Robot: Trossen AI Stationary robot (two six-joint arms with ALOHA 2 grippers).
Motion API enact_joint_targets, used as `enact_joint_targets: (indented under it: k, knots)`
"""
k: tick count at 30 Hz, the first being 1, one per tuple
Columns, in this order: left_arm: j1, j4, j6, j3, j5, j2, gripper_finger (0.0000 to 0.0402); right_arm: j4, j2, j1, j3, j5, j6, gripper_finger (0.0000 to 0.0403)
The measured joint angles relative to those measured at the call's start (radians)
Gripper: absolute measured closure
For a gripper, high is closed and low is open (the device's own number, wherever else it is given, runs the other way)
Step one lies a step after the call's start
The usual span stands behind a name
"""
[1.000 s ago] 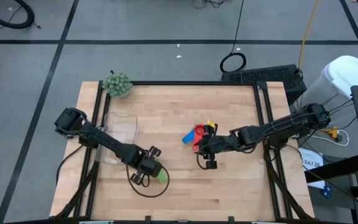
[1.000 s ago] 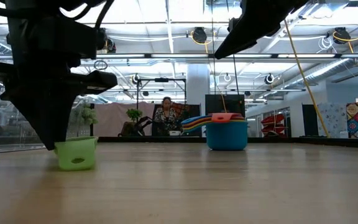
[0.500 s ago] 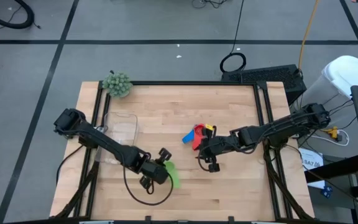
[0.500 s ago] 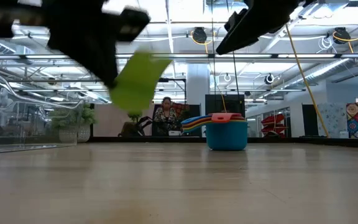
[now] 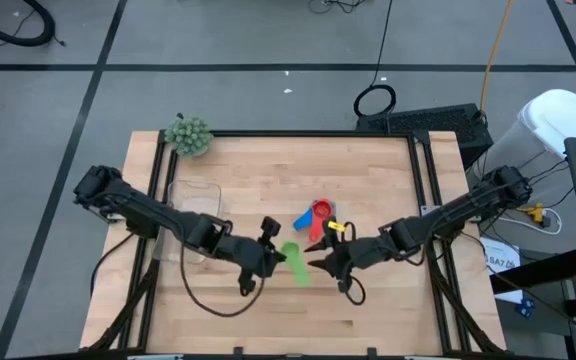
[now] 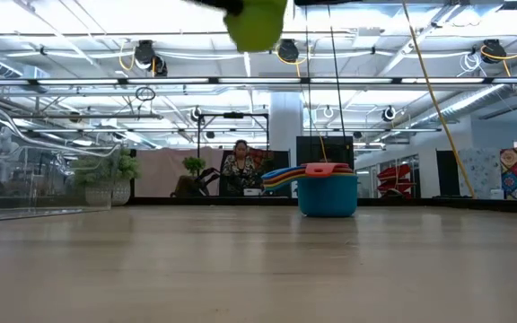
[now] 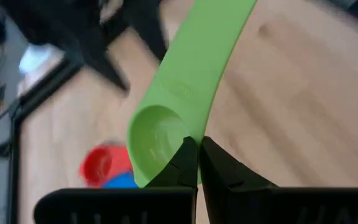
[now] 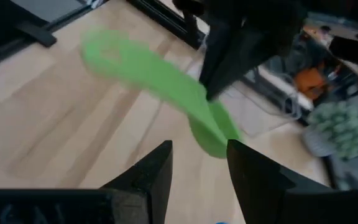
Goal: Nest measuring cups in basket
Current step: Stack the green measuring cup on top of the red measuring cup
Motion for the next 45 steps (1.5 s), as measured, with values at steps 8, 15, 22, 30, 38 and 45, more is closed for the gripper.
enact_joint_targets:
  k: [8, 15, 22, 30, 38, 45]
  knots:
    - [0.015, 0.055, 0.007, 0.000, 0.190, -0.016, 0.0398, 0.026, 0.000, 0.007, 0.000, 0.026, -0.094, 0.0257]
    - [0.026, 0.083, 0.045, -0.001, 0.290, -0.015, 0.0399, 0.085, 0.000, 0.007, 0.000, 0.002, -0.086, 0.0257]
    - [0.060, 0.063, 0.107, -0.001, 0.367, -0.015, 0.0399, 0.096, 0.000, 0.007, 0.000, -0.090, -0.018, 0.0257]
    - [0.113, 0.064, 0.157, -0.001, 0.474, -0.015, 0.0399, 0.098, 0.000, 0.007, 0.000, -0.145, 0.067, 0.0257]
    - [0.156, 0.124, 0.187, -0.001, 0.572, -0.015, 0.0399, 0.119, 0.014, -0.012, -0.002, -0.181, 0.100, 0.0257]
    - [0.176, 0.148, 0.190, -0.001, 0.630, -0.015, 0.0399, 0.175, 0.025, -0.038, -0.020, -0.242, 0.138, 0.0257]
